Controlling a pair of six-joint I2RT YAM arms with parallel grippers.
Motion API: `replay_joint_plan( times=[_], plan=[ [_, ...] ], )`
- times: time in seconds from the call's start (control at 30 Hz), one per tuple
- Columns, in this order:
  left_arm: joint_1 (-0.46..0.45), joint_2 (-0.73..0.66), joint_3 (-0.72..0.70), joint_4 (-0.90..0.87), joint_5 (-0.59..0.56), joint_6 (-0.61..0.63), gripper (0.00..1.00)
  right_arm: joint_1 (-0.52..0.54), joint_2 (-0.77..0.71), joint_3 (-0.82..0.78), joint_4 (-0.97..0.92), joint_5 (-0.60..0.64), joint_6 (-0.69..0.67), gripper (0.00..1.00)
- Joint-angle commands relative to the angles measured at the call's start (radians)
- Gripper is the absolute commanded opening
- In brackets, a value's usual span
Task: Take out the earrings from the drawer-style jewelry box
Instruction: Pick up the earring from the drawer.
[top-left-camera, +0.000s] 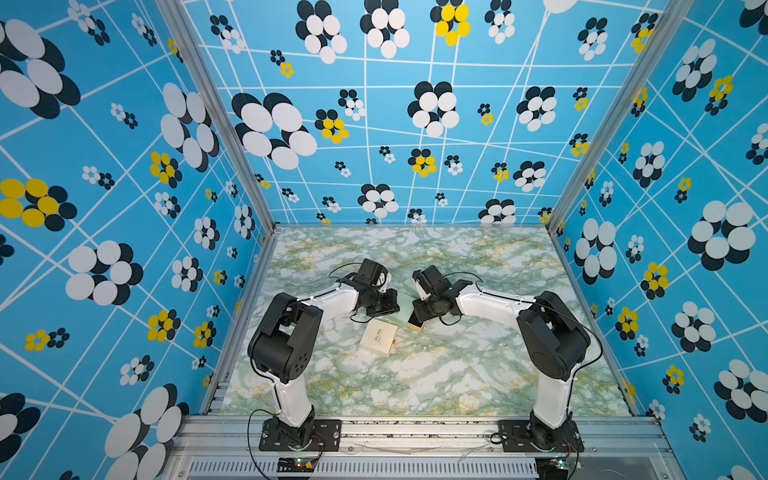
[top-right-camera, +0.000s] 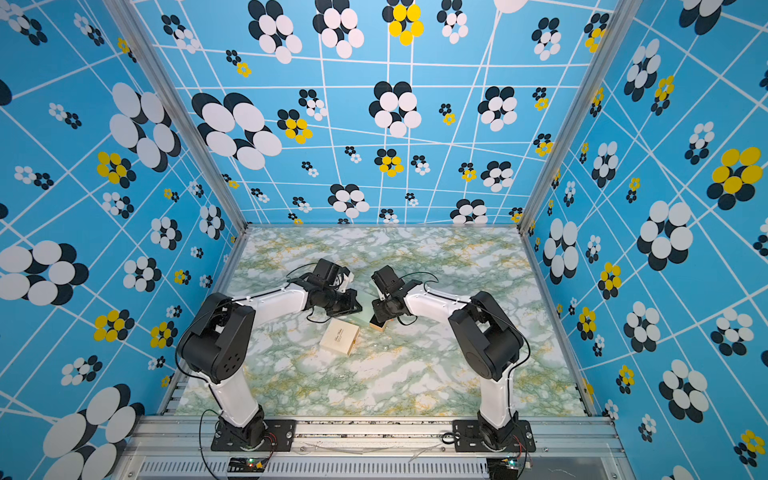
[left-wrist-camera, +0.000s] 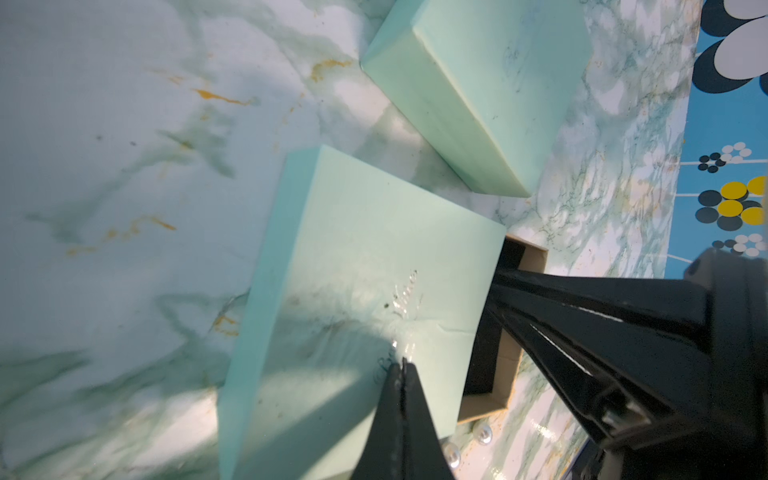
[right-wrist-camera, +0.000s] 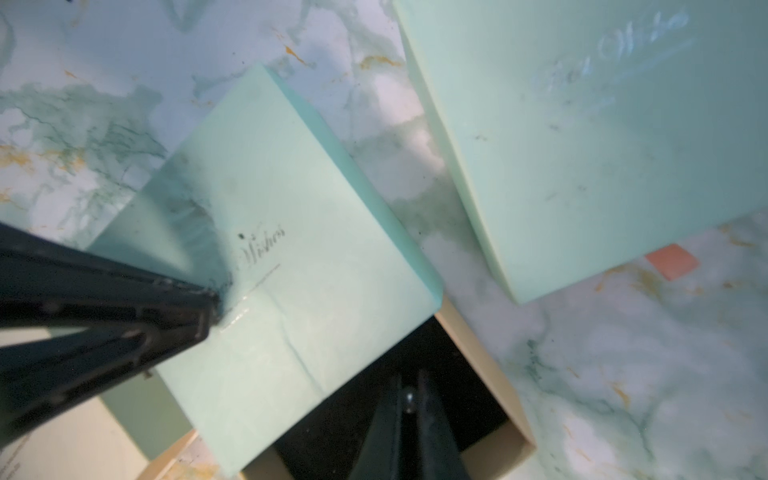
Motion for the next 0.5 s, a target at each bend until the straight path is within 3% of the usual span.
replay_joint_plan(
  times=[0.0, 0.47],
  plan=[
    [0.006, 0.015, -0.046, -0.106, -0.047, 0.016, 0.00, 0.007, -0.031, -0.014, 0.007, 0.009, 0.008, 0.07],
    [0.013, 0.016, -0.058, -0.096, -0.047, 0.010, 0.00, 0.007, -0.079, -0.041, 0.026, 0.009, 0.027, 0.06]
  ],
)
